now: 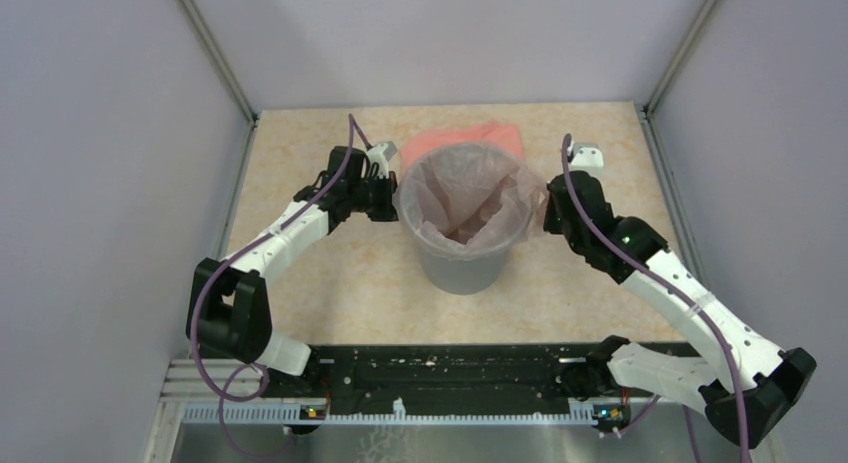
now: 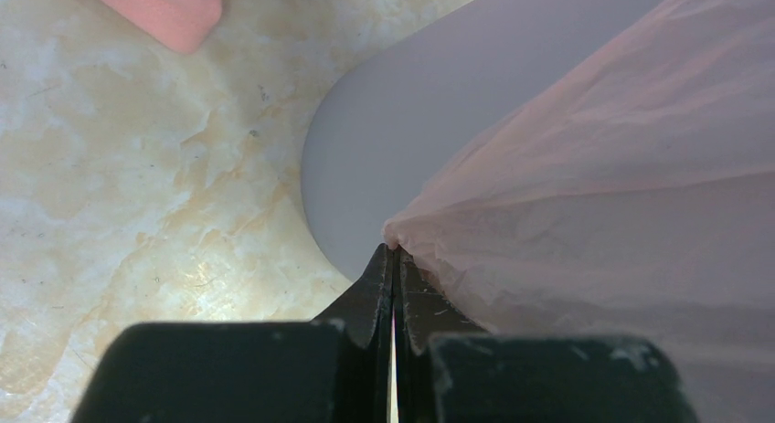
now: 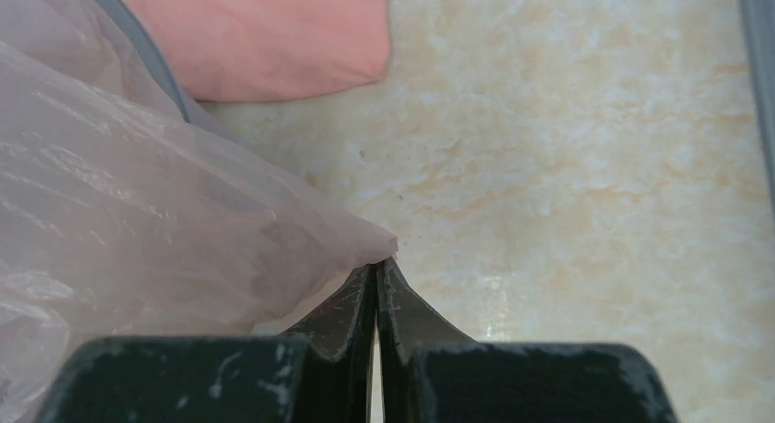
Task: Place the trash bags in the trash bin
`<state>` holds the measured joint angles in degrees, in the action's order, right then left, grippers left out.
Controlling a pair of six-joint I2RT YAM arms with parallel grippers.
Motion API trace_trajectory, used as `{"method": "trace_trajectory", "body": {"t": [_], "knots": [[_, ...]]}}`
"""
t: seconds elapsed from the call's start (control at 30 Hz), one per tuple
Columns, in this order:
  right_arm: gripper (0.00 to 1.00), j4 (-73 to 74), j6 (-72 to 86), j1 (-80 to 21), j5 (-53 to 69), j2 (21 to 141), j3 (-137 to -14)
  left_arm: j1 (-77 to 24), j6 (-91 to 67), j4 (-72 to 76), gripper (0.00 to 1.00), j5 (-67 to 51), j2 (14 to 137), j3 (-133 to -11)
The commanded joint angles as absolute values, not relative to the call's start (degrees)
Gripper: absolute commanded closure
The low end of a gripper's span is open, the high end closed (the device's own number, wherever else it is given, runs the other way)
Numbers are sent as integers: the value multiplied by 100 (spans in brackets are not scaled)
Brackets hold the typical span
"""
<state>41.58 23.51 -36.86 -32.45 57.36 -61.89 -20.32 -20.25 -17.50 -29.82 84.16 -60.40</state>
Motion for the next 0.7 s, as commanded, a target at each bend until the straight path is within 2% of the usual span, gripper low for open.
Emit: {"method": "trace_trajectory", "body": {"t": [0.0, 0.23, 0.67], "knots": [[100, 3170, 2629, -3486, -2381, 5574, -5896, -2056, -2112, -1440, 100, -3149, 8385, -6012], [100, 2260, 2919, -3025, -1623, 5594, -5217, -2062, -2238, -1373, 100, -3155, 8442, -5994], [100, 1257, 3342, -3253, -446, 5945, -4650, -2058, -2093, -1718, 100, -2972, 8335, -6052]]}}
